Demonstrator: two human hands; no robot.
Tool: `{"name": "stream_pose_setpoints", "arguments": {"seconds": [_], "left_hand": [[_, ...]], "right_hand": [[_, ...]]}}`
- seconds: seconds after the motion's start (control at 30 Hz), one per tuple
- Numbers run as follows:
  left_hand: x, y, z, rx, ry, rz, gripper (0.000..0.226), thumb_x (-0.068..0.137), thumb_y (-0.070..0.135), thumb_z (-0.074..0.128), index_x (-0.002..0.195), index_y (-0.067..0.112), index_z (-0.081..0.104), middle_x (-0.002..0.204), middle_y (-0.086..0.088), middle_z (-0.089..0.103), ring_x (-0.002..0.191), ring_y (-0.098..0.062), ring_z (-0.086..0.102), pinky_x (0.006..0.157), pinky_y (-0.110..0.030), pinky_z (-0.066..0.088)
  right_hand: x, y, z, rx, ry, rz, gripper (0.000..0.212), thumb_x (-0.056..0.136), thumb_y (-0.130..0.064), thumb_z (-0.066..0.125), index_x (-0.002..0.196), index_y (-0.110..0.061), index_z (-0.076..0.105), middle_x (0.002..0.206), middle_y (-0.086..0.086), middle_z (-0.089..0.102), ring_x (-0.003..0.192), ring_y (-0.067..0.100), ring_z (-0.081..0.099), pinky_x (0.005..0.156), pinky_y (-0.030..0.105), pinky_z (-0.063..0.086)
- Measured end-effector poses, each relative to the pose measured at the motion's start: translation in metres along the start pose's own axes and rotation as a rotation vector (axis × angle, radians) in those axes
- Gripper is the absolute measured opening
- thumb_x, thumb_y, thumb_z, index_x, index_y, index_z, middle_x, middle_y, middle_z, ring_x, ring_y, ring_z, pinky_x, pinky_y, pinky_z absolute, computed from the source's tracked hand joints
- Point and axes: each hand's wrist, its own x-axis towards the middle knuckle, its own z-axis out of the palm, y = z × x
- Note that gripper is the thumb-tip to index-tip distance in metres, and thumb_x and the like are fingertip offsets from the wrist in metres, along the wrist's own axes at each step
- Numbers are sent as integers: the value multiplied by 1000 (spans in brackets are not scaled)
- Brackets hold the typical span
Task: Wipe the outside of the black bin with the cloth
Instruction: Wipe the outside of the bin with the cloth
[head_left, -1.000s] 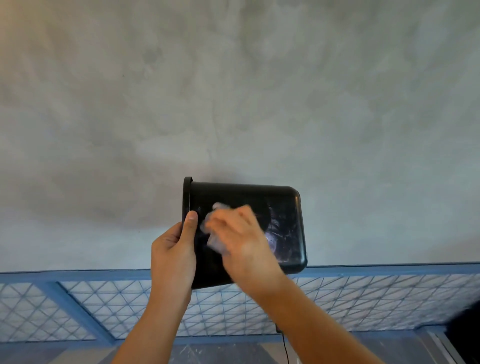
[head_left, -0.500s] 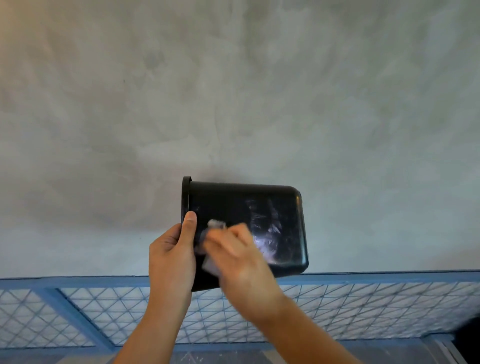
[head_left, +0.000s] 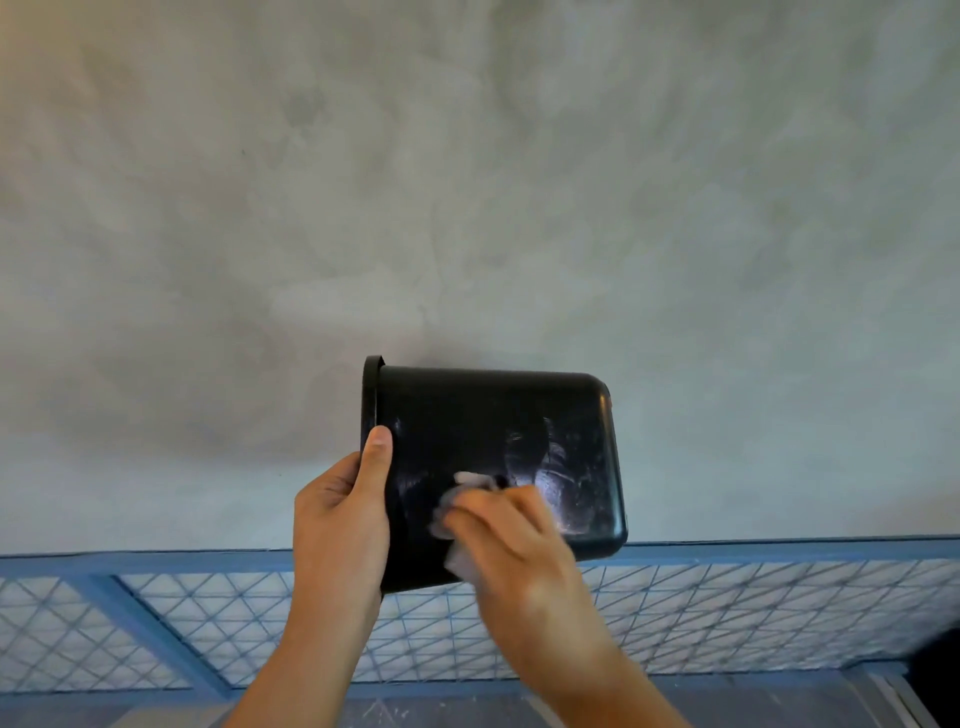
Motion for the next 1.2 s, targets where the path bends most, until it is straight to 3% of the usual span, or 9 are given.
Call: {"name": "stream_pose_setpoints", "arguments": {"seconds": [0.17, 0.33, 0.47, 0.63, 0.7, 0.8, 0.97, 1.07, 1.2], "left_hand": [[-6, 0, -6, -13, 8, -48, 33, 99, 52, 62, 83, 33, 84, 87, -1, 82, 90, -30, 79, 91, -57, 62], [-16, -2, 11, 35, -25, 0, 43, 97, 56, 63, 81, 21, 82, 82, -15, 79, 86, -43, 76, 85, -64, 61], [-9, 5, -4, -62, 15, -40, 39, 101, 45, 63, 79, 20, 83, 80, -10, 80, 75, -32, 79, 59, -39, 65], [-13, 3, -3, -36, -1, 9, 38, 99, 50, 64, 83, 21, 83, 86, -14, 80, 86, -37, 78, 84, -58, 64], [-15, 1, 3, -14, -1, 10, 42, 97, 51, 65, 81, 16, 82, 85, -24, 76, 81, -39, 75, 82, -59, 62], [-8, 0, -5, -70, 28, -34, 41, 100, 44, 65, 76, 17, 82, 85, -25, 76, 73, -34, 74, 65, -39, 64], [-1, 5, -24, -56, 34, -17, 36, 101, 50, 62, 82, 27, 84, 86, -8, 81, 89, -35, 78, 80, -51, 65], [-6, 2, -15, 0, 14, 13, 41, 101, 51, 63, 81, 21, 82, 86, -15, 79, 92, -42, 75, 87, -62, 62], [-5, 3, -16, -54, 19, -18, 40, 102, 45, 62, 76, 22, 83, 80, -12, 80, 82, -35, 78, 69, -42, 65]], "right_hand": [[-14, 45, -25, -31, 278, 337, 28, 92, -1, 61, 116, -9, 74, 126, -3, 65, 110, 15, 52, 100, 11, 42], [-6, -9, 4, 13, 91, 59, 30, 96, -5, 55, 120, -12, 71, 129, -3, 62, 108, 20, 54, 93, 28, 51], [-9, 27, -15, 0, 243, 185, 32, 92, -3, 60, 119, -15, 71, 129, -7, 61, 114, 19, 54, 101, 21, 45], [-2, 18, -3, -58, 284, 258, 35, 87, 9, 67, 117, -9, 73, 125, 0, 64, 110, 22, 55, 93, 32, 53], [5, -18, 14, 3, 193, 111, 28, 94, -1, 60, 119, -9, 71, 127, 0, 63, 105, 22, 54, 90, 31, 52], [12, -18, 13, 8, 146, 53, 30, 94, 0, 59, 120, -8, 71, 128, 2, 62, 105, 23, 54, 89, 31, 52], [8, 33, -9, -63, 324, 381, 45, 79, 19, 71, 117, -6, 74, 124, 2, 65, 106, 20, 53, 96, 10, 42], [15, -9, 16, -38, 241, 215, 40, 84, 12, 70, 120, -6, 72, 127, 3, 64, 112, 22, 54, 98, 24, 50], [23, -25, 20, 15, 177, 95, 29, 92, 0, 62, 118, -8, 73, 126, 1, 64, 107, 26, 57, 88, 34, 54]]}}
